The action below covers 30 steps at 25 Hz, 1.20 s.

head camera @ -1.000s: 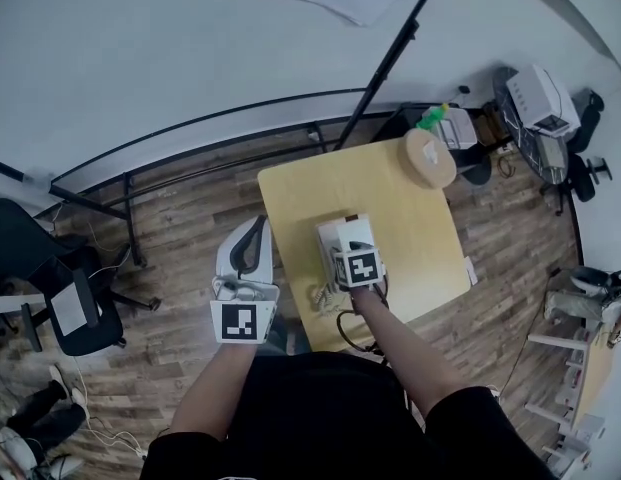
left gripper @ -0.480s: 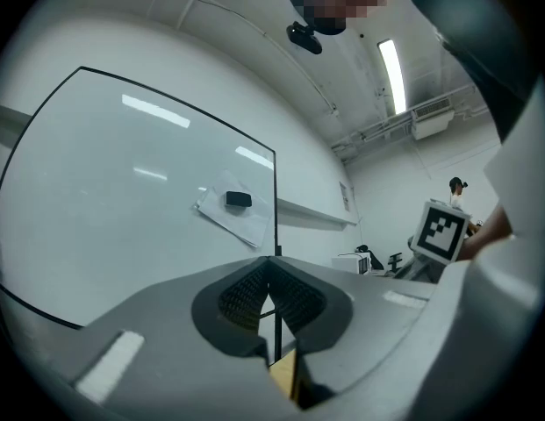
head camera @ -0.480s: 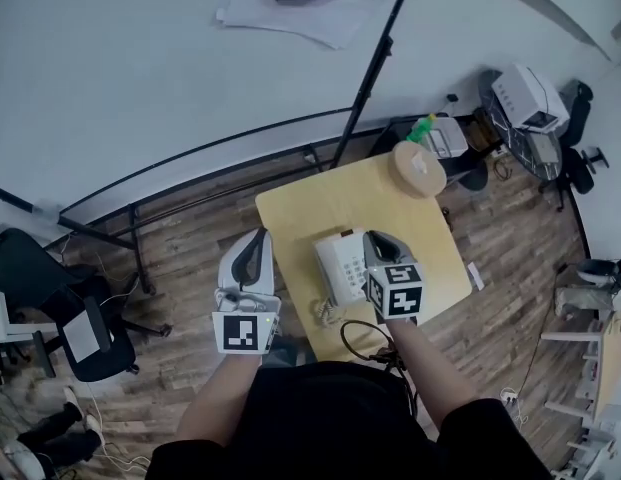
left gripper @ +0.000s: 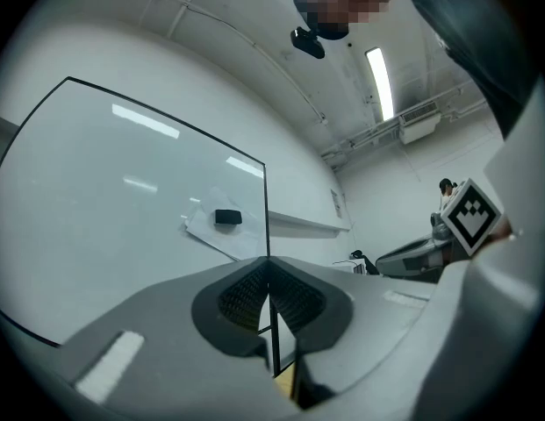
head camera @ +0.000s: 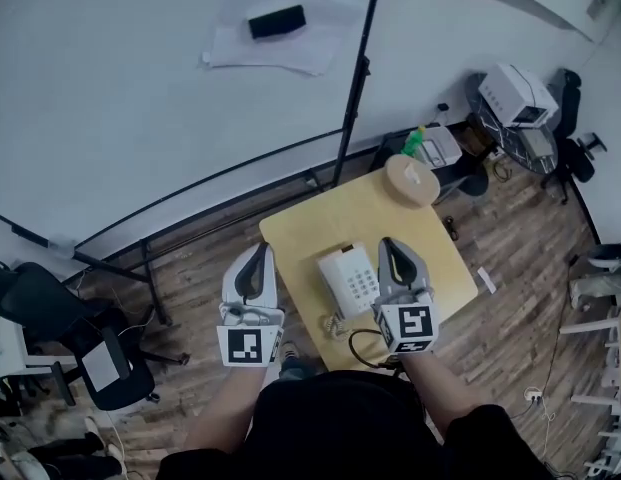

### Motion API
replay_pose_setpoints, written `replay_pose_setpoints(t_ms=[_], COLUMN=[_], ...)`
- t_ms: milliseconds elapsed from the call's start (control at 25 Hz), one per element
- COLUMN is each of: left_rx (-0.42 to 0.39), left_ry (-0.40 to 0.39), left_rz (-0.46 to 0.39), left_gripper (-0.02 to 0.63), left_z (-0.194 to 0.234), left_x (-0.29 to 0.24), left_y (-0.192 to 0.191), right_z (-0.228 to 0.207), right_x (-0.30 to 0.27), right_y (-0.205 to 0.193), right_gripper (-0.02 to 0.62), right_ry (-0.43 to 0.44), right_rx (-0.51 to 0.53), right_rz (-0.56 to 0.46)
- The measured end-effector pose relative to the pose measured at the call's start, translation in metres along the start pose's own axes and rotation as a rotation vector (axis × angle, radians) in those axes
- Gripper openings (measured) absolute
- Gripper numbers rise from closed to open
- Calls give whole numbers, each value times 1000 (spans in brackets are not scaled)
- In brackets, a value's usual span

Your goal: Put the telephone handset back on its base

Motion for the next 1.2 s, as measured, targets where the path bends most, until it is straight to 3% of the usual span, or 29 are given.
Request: replay_pose_setpoints(t_ms=[320, 1200], left_rx=[5, -22], left_ry=[-2, -11], left_rz=[-27, -51], left_gripper=[0, 0], left_z=[-2, 1], left_x=[1, -8], left_y=[13, 19], right_z=[-4, -7], right_x=[20, 18], right_y=[7, 13], right_gripper=[6, 6], right_ry=[-36, -55], right_rx=[14, 5], right_rz=[-116, -100])
Point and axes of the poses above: the fingertips, and each gripper's own axes: x backward along the fingers, z to its left, y out of its top, the point moved 9 cm from there along x, backward along the fingers, and after that the axes turned 5 degrees about x, right-handed, at the moved point
